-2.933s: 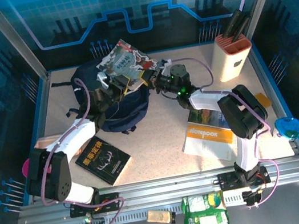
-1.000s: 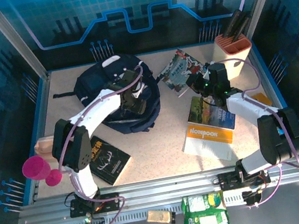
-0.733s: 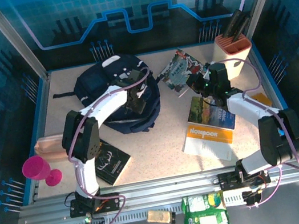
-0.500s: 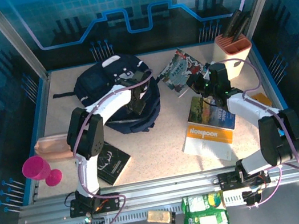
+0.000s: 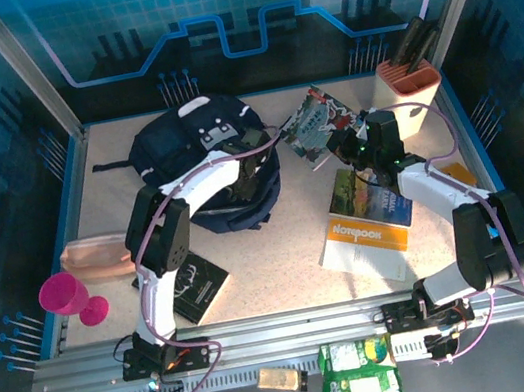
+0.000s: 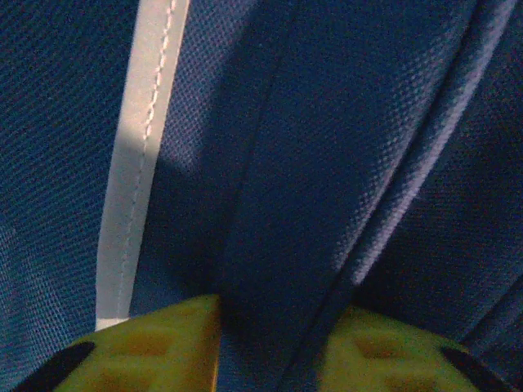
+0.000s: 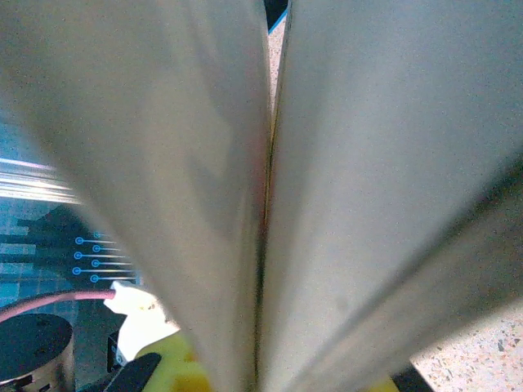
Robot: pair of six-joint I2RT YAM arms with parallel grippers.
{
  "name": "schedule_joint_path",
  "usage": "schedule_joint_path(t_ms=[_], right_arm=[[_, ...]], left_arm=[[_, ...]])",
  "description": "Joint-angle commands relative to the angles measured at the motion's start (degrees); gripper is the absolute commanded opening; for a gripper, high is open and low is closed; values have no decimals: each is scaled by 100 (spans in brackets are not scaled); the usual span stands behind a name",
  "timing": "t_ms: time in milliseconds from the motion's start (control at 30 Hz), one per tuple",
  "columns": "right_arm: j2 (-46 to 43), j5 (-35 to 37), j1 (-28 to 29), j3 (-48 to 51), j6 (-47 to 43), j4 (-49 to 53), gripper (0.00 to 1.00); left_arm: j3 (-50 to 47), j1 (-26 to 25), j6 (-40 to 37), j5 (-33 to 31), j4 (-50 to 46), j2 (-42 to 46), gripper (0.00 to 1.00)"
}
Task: Pack the student bag
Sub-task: Open the student bag at the top-center of the table, then place the book in the student bag.
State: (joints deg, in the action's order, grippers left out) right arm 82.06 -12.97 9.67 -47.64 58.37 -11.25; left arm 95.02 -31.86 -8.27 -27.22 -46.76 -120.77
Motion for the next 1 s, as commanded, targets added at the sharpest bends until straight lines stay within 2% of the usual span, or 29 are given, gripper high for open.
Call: schedule_joint_path(t_ms=[0,267,567,967], right_arm=[[-231,150,-61,24,-151,3,5],[-333,135,-109,74,-227,22,5],[-559,-48,-24,416,-265,-324,6],[-686,-486,661,1052,208,-1881,7]], left_arm=[[-218,40,1,-135,497,742,19],[-668,230,265,97,1228,1836,0],[-95,618,1076,1032,1009,1853,0],[260,621,1282,1295,1750,2049,0]])
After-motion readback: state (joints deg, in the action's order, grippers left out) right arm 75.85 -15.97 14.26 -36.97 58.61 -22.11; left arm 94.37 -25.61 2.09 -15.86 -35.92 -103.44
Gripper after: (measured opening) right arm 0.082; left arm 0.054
